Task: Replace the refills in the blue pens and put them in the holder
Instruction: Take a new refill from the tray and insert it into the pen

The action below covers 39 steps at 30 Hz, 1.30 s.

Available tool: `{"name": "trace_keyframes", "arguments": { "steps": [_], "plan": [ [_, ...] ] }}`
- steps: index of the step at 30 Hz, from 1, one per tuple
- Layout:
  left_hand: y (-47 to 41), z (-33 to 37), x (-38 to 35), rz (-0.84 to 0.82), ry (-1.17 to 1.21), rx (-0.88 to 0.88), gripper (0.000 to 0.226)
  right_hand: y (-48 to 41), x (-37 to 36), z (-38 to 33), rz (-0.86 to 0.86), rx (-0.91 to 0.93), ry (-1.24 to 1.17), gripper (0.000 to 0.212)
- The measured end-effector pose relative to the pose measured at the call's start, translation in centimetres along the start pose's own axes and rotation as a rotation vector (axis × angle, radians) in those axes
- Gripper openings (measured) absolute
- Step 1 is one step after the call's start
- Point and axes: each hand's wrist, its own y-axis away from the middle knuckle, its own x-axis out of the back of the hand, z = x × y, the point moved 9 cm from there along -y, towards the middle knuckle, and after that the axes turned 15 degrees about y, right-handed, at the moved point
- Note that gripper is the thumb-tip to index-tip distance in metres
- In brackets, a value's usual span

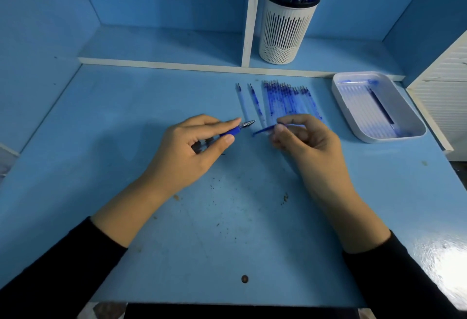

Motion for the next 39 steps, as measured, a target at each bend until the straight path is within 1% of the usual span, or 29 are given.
{"name": "trace_keyframes", "arguments": {
  "steps": [2,4,6,10,13,15,18,21,24,26,28,31,34,38,39],
  "plan": [
    [0.0,0.3,0.1,0.009,-0.035,-0.036,0.026,0.3,-0.3,0.3,-0.068,0.013,0.122,0.010],
    [0.0,0.5,0.4,0.029,-0.059,-0.061,0.023,0.7,-0.5,0.0,-0.103,0.086,0.299,0.011],
    [0.0,0.7,0.7,0.053,-0.085,-0.082,0.022,1.0,-0.7,-0.3,-0.116,0.141,0.382,0.010],
    [0.0,1.0,0.7,0.043,-0.127,-0.103,0.021,1.1,-1.1,-1.0,-0.083,0.211,0.533,0.008],
    [0.0,1.0,0.4,0.023,-0.119,-0.090,0.019,1.2,-1.2,-1.5,-0.046,0.263,0.622,0.012],
    [0.0,1.0,0.3,0.019,-0.104,-0.079,0.018,1.3,-1.5,-1.5,-0.051,0.286,0.655,0.015],
    [0.1,0.8,0.1,0.007,-0.103,-0.072,0.017,1.2,-1.2,-1.1,-0.069,0.213,0.612,0.017],
    [0.2,0.8,-0.1,-0.015,-0.123,-0.092,0.018,1.2,-0.6,-0.8,-0.087,0.104,0.436,0.016],
    [0.3,1.2,-0.5,-0.035,-0.126,-0.131,0.018,1.5,-0.9,-1.4,-0.142,0.079,0.224,0.019],
    [0.4,1.5,-0.6,-0.043,-0.124,-0.153,0.017,1.6,-1.4,-1.7,-0.165,0.088,0.194,0.022],
    [0.4,1.6,-0.7,-0.049,-0.120,-0.170,0.017,1.6,-1.9,-1.8,-0.160,0.128,0.248,0.019],
    [0.5,1.4,-0.7,-0.050,-0.105,-0.171,0.015,1.5,-2.3,-2.0,-0.131,0.222,0.276,0.002],
    [0.5,1.2,-0.8,-0.054,-0.082,-0.164,0.013,1.8,-2.2,-2.4,-0.119,0.306,0.263,0.010],
    [0.5,1.0,-1.0,-0.052,-0.073,-0.148,0.011,2.3,-2.0,-3.6,-0.051,0.461,0.371,0.016],
    [0.6,1.0,-1.0,-0.043,-0.067,-0.142,0.011,2.4,-2.0,-3.7,-0.052,0.475,0.362,0.016]
  ]
}}
